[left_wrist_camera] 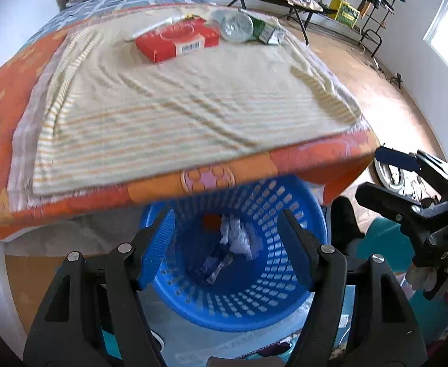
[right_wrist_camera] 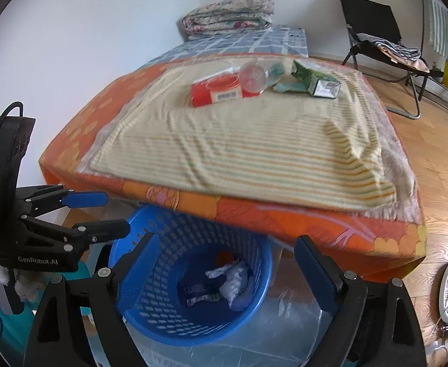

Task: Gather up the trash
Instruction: 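Move both tools back over the bed toward the bottle and carton, then grasp the clear plastic bottle with the left tool while the right tool grasps the milk carton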

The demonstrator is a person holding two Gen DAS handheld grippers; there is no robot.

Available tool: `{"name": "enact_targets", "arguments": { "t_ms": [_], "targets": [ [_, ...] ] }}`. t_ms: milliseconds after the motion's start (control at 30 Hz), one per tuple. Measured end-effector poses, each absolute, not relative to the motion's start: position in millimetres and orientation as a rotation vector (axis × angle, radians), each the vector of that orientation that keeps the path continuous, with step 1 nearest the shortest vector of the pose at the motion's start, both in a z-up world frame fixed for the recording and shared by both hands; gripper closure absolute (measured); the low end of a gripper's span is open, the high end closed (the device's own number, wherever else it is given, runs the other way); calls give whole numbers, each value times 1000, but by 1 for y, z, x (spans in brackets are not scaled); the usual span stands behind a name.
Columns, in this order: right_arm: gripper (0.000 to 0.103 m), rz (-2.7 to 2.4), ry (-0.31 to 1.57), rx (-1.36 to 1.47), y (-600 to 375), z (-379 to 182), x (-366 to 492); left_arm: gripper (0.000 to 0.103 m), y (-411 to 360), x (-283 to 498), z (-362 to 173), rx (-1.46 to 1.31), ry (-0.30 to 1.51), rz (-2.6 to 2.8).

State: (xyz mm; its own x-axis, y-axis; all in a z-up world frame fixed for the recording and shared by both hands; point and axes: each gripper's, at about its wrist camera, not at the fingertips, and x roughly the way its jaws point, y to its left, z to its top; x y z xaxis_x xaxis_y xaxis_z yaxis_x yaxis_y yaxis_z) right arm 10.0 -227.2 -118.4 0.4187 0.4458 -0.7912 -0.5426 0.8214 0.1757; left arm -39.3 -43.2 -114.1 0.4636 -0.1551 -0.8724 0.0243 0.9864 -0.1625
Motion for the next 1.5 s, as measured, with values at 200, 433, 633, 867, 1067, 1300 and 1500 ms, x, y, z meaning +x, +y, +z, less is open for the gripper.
{"name": "enact_targets", "arguments": {
  "t_ms": [200,433,633,867,1067,1300,1500],
  "targets": [
    [12,598,955,-61,-239,-103,34,31,-46,-13,-94,-142,1048,-121],
    [11,584,915,-34,-250,-70,75,31,-52,23,-74,-148,1019,-144],
    [11,546,909,16,-264,-55,129,31,-41,61,-60,-208,991,-122],
    [11,538,944,87,-268,-60,196,31,-26,107,-52,-351,970,-100],
    [11,525,959,139,-267,-68,256,31,-25,155,-55,-437,971,-93],
    [11,540,984,195,-259,-82,312,31,-33,208,-78,-417,1014,-86],
    [11,539,1006,169,-241,-104,348,31,-33,234,-102,-396,1056,-61]
  ]
}}
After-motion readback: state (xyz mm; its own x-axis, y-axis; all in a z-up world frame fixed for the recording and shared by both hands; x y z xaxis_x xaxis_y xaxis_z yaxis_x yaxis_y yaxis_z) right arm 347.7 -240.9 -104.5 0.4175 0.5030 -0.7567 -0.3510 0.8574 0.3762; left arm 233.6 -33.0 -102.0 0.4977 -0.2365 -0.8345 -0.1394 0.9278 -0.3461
